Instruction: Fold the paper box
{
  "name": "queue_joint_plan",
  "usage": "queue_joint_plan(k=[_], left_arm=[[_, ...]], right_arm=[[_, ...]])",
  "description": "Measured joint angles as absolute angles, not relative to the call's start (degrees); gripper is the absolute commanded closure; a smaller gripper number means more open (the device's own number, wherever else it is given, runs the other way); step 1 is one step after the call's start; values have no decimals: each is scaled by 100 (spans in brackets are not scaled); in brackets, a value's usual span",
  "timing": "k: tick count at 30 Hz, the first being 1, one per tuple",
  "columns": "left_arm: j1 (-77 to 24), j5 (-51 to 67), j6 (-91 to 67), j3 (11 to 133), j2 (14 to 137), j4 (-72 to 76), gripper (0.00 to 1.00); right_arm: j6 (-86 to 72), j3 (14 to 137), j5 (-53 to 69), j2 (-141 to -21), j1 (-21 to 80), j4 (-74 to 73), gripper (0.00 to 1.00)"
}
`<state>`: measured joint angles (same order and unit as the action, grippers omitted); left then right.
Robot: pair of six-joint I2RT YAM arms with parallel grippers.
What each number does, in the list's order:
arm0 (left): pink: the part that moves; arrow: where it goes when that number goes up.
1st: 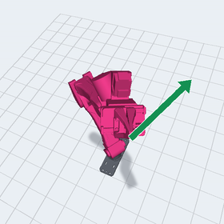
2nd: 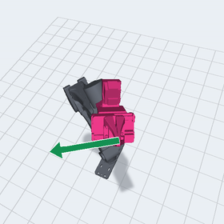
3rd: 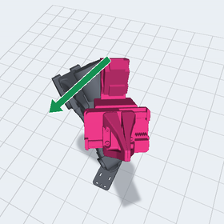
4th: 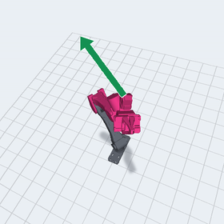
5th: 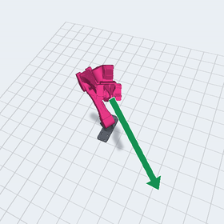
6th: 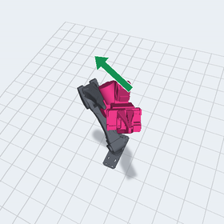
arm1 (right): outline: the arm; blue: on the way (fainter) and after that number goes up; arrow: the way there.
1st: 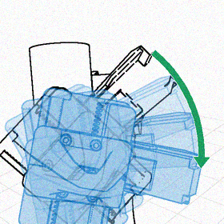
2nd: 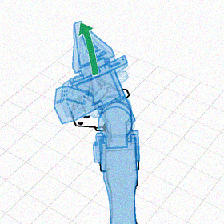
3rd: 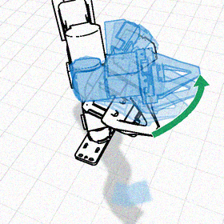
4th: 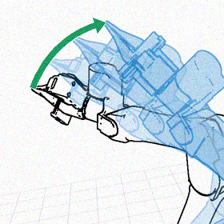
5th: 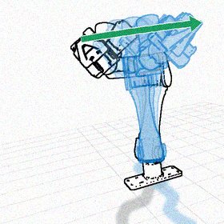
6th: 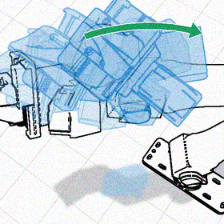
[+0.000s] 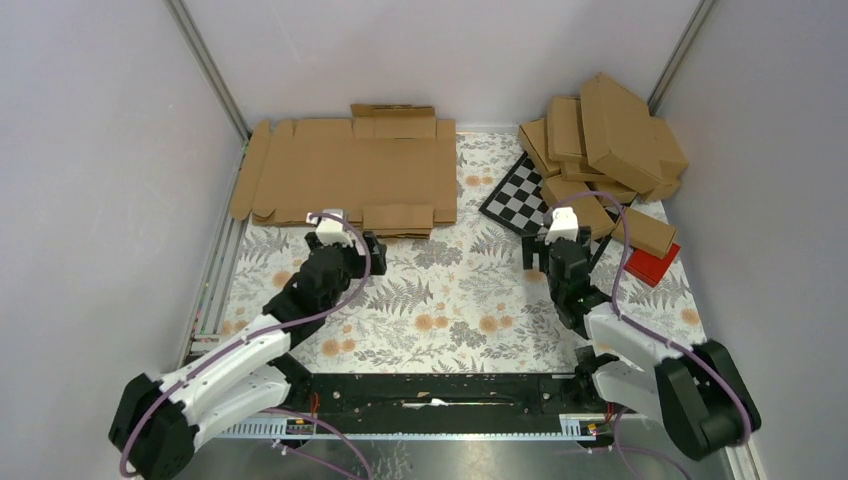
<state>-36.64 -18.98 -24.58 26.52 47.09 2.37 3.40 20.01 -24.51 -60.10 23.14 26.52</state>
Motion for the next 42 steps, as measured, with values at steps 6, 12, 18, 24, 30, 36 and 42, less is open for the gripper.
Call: queue_joint_plan(k=[6, 12, 18, 24, 30, 36, 42], left_arm=[[-3500, -3074, -1256, 2237, 5402, 1616, 1], [-2451, -3188, -248, 1424, 6296, 3498, 3], [-1492, -2661, -1, 1013, 7384, 4921, 11], [-954, -1861, -12, 1098, 7811, 5664, 12], [-537, -1295, -137, 1186, 8722, 6270, 1], [-528, -1061, -180, 1210, 8724, 6423, 1], [-528, -1007, -191, 1225, 8724, 6440, 1]], right_arm=[[215, 1302, -2346, -6969, 1496, 3778, 0], [244, 1291, -2338, -8003, 1111, 5249, 0], [281, 1439, -2294, -8678, 954, 5907, 0], [228, 1474, -2296, -8685, 819, 6171, 0], [193, 1479, -2283, -8689, 781, 6226, 0], [191, 1483, -2102, -8691, 753, 6222, 0], [176, 1511, -1837, -8691, 626, 6219, 0]])
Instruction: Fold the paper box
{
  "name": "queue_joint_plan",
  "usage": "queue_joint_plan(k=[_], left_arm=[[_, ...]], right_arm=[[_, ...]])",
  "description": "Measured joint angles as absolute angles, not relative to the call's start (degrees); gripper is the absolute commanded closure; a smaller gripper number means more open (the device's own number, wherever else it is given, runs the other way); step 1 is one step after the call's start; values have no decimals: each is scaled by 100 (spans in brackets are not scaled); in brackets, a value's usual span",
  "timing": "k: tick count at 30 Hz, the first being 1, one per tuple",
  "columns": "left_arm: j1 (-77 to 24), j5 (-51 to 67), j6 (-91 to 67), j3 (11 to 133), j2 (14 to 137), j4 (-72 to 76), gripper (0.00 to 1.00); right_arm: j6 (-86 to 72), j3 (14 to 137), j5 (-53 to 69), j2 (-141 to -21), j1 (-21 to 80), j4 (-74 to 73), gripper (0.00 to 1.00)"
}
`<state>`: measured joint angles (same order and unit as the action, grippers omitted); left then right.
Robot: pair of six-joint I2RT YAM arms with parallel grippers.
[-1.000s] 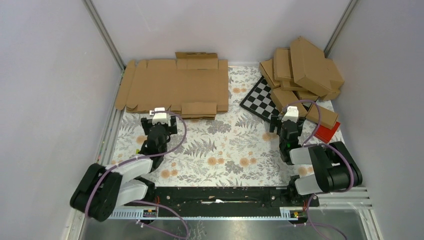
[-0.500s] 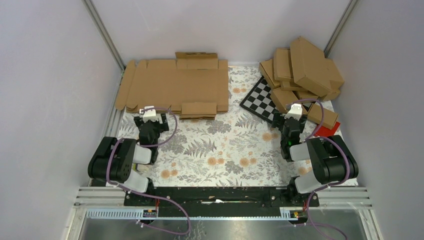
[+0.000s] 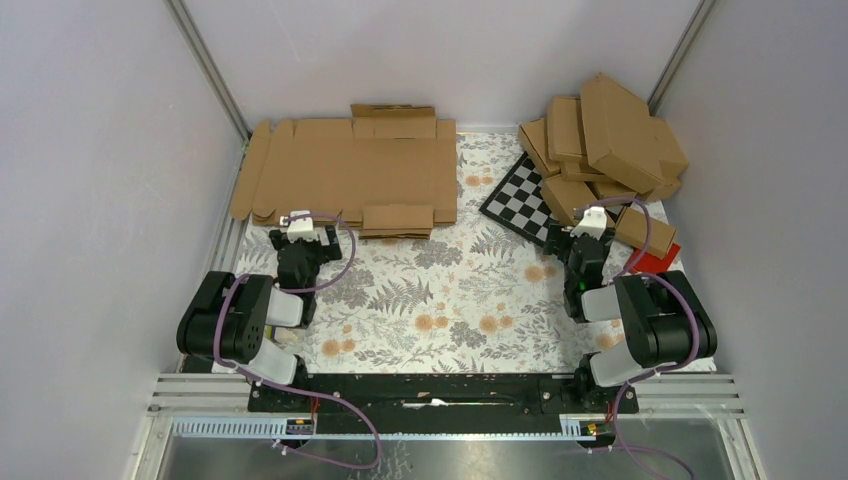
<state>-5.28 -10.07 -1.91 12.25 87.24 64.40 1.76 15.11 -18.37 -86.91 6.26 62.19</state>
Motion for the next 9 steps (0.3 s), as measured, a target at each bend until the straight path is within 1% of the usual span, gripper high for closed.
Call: queue_joint_plan(k=[5, 9], left_arm=[[-528, -978, -198, 1227, 8724, 6440, 1], [-521, -937, -198, 1236, 8724, 6436, 1]], right_arm=[[115, 1129, -1892, -8827, 620, 6952, 0], [102, 1140, -1890, -8858, 620, 6893, 0]])
